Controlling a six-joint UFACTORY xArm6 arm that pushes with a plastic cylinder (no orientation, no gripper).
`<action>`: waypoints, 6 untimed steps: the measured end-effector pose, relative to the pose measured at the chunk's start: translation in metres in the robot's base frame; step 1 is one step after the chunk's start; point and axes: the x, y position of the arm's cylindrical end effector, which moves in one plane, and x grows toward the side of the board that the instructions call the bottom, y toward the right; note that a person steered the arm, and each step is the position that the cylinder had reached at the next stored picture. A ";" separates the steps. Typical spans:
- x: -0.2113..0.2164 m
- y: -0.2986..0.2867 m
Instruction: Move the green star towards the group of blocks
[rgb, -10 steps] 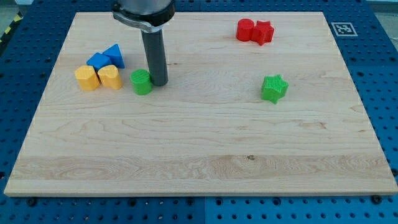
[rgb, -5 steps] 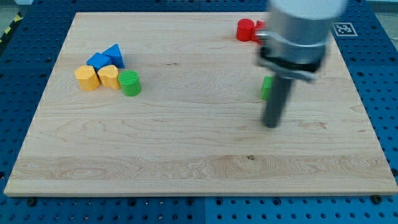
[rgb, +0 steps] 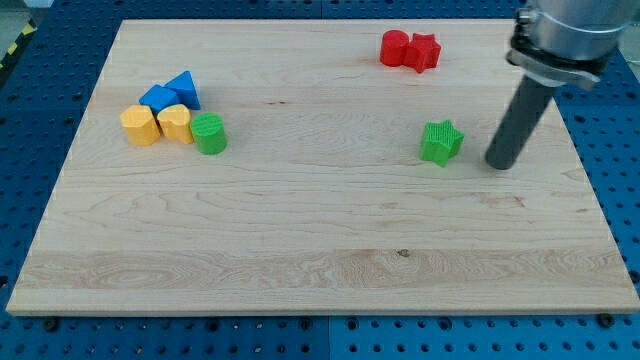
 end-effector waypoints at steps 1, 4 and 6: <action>-0.020 -0.031; -0.032 -0.127; -0.032 -0.208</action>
